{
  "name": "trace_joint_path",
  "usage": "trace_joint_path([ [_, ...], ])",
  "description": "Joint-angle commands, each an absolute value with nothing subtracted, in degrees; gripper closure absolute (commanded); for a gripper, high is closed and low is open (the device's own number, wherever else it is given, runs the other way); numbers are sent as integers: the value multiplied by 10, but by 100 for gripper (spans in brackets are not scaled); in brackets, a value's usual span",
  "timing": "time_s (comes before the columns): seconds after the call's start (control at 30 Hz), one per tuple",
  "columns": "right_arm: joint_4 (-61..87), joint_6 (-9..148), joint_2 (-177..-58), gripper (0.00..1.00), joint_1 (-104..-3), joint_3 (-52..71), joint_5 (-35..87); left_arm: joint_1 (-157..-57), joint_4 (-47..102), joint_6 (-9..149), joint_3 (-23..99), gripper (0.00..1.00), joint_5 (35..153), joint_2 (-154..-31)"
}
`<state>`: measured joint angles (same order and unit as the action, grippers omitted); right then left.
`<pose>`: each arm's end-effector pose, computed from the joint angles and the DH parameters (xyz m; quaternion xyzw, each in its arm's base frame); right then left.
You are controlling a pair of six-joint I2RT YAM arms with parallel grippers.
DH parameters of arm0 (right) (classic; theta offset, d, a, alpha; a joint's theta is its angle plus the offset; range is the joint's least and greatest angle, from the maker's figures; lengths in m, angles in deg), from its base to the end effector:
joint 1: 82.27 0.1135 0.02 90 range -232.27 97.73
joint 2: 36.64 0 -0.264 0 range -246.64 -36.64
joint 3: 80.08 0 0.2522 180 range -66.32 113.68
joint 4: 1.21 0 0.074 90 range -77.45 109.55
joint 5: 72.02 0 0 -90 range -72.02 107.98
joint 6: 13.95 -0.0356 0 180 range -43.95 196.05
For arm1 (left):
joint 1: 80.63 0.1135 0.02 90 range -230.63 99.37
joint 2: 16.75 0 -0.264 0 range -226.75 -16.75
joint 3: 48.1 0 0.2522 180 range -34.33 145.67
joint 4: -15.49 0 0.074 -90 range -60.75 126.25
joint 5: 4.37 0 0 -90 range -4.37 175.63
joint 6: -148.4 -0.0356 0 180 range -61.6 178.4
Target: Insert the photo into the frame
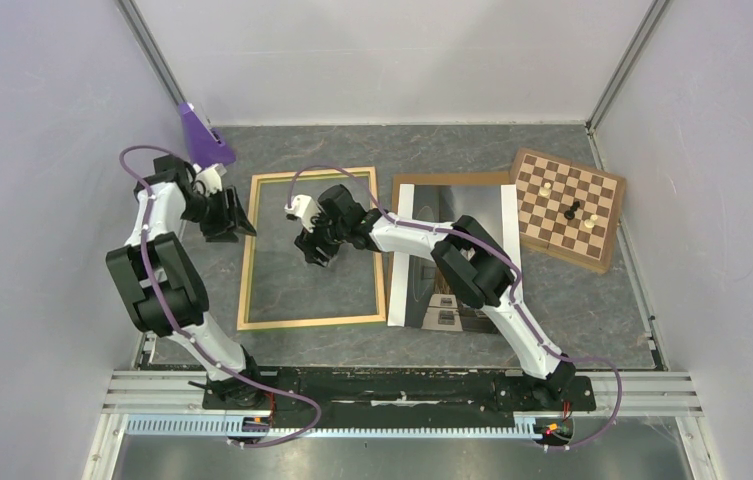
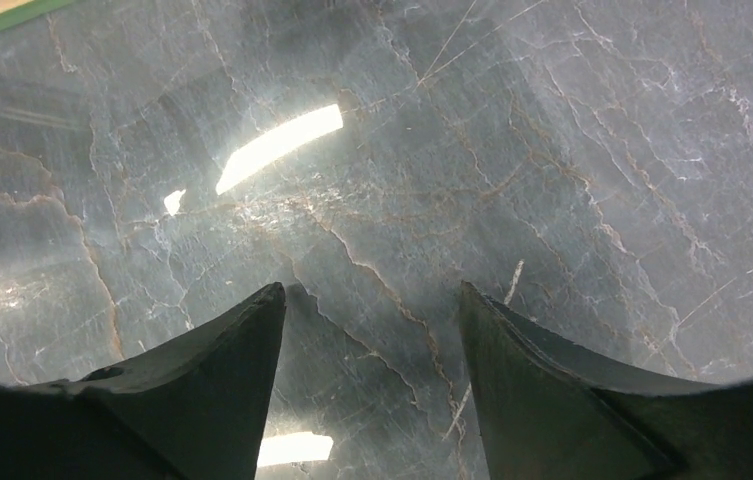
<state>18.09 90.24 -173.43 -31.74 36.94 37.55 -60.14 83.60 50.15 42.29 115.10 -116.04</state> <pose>0.3298 0.4192 0.1412 -0.5379 0.7124 0.2779 0.3547 0.3203 0.1010 0.2327 -0.0738 0.9585 -0.2177 0.1687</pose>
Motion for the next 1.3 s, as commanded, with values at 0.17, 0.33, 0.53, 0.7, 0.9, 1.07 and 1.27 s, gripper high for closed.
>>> trace_joint_path([
  [0.17, 205, 898, -1661, 22, -315, 380, 323, -602, 823, 464, 443, 18, 1131, -1104],
  [0.33, 217, 897, -1620, 19, -315, 375, 300, -603, 816, 460, 439, 16, 1131, -1084],
  [0.53, 221, 893, -1537, 15, -321, 320, 238, -604, 812, 450, 426, 15, 1134, -1045],
  [0.7, 215, 894, -1449, 7, -343, 240, 207, -613, 804, 440, 405, 14, 1144, -1005],
  [0.9, 209, 890, -1340, 2, -379, 126, 185, -648, 797, 441, 387, 14, 1147, -971],
  [1.07, 186, 896, -1221, 2, -425, -26, 153, -702, 758, 456, 354, 13, 1117, -936],
  [1.27, 188, 887, -1082, 2, -522, -187, 154, -739, 751, 471, 346, 13, 1153, -934],
])
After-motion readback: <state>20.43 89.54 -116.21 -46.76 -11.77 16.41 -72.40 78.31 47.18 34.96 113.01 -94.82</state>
